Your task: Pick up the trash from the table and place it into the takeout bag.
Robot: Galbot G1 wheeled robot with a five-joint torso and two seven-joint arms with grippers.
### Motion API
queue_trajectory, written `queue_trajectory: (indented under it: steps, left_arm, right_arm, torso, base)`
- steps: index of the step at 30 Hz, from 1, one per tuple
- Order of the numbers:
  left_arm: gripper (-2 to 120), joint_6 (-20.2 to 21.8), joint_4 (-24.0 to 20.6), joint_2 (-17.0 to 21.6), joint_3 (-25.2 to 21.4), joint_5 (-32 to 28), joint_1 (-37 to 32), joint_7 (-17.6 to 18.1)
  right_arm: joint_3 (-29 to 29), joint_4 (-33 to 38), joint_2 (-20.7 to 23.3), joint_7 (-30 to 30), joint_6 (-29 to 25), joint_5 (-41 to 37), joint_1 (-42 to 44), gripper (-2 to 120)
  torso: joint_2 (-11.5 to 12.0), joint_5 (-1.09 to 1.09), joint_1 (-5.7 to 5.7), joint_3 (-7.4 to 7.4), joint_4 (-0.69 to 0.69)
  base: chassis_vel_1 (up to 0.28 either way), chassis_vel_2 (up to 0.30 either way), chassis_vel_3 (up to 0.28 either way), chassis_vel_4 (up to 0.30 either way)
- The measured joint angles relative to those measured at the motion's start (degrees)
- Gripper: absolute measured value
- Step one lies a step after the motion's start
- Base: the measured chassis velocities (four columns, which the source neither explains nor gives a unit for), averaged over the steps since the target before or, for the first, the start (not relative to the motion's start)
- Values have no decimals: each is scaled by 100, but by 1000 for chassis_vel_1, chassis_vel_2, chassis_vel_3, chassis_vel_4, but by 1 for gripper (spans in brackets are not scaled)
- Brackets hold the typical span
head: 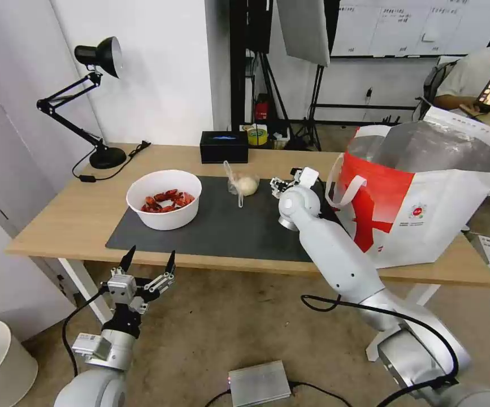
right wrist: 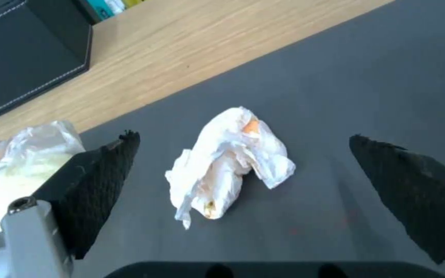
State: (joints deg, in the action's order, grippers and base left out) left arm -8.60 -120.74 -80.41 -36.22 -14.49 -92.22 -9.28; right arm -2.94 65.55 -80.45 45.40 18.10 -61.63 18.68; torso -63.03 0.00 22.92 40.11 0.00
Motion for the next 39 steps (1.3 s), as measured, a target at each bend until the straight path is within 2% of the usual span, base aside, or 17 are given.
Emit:
queue_trajectory:
  steps: [17, 22, 25, 26, 28, 31, 33, 34, 37, 39]
  left_arm:
    - [100, -4, -62, -55, 14, 60, -45, -2]
    - [100, -4, -72, -60, 6, 61, -53, -2]
    - [100, -6, -72, -75, 1, 65, -57, -3]
    - [100, -6, -72, -75, 1, 65, -57, -3]
    - [100, -9, -71, -88, 1, 70, -57, -7]
    - [100, -12, -54, -98, 6, 76, -52, -9]
    - [100, -13, -29, -105, 20, 83, -46, -12]
    - [100, -13, -29, -105, 20, 83, -46, -12]
    - [100, -14, -12, -106, 30, 87, -30, -13]
    - [100, -14, -6, -106, 32, 87, -25, -13]
  right_arm:
    - [103, -179, -121, -176, -130, 97, 15, 100]
    - [100, -226, -138, -207, -135, 122, 12, 88]
    - [100, -260, -153, -213, -140, 156, 12, 75]
    - [100, -260, -153, -213, -140, 156, 12, 75]
    - [102, -284, -156, -220, -147, 169, 11, 62]
    - [107, -303, -166, -227, -151, 177, 8, 55]
    - [122, -336, -175, -232, -155, 187, 3, 43]
    - [122, -336, -175, -232, -155, 187, 3, 43]
    - [162, -373, -177, -237, -156, 187, 1, 30]
    - [169, -378, -178, -237, -156, 187, 1, 27]
  torso:
    - [0, 0, 0, 0, 0]
    - [0, 0, 0, 0, 0]
    - [0, 0, 0, 0, 0]
    - [0, 0, 0, 0, 0]
    - [0, 0, 0, 0, 0]
    - [0, 0, 0, 0, 0]
    - [0, 0, 0, 0, 0]
    - [0, 0, 0, 0, 0]
    - [0, 0, 0, 0, 0]
    - [0, 0, 0, 0, 0]
  base:
    - [0, 0, 0, 0]
    - [0, 0, 0, 0]
    - [0, 0, 0, 0]
    - [0, 0, 0, 0]
    - [0, 0, 0, 0]
    - [0, 0, 0, 0]
    - [0, 0, 0, 0]
    - [0, 0, 0, 0]
    - [0, 0, 0, 0]
    - [0, 0, 0, 0]
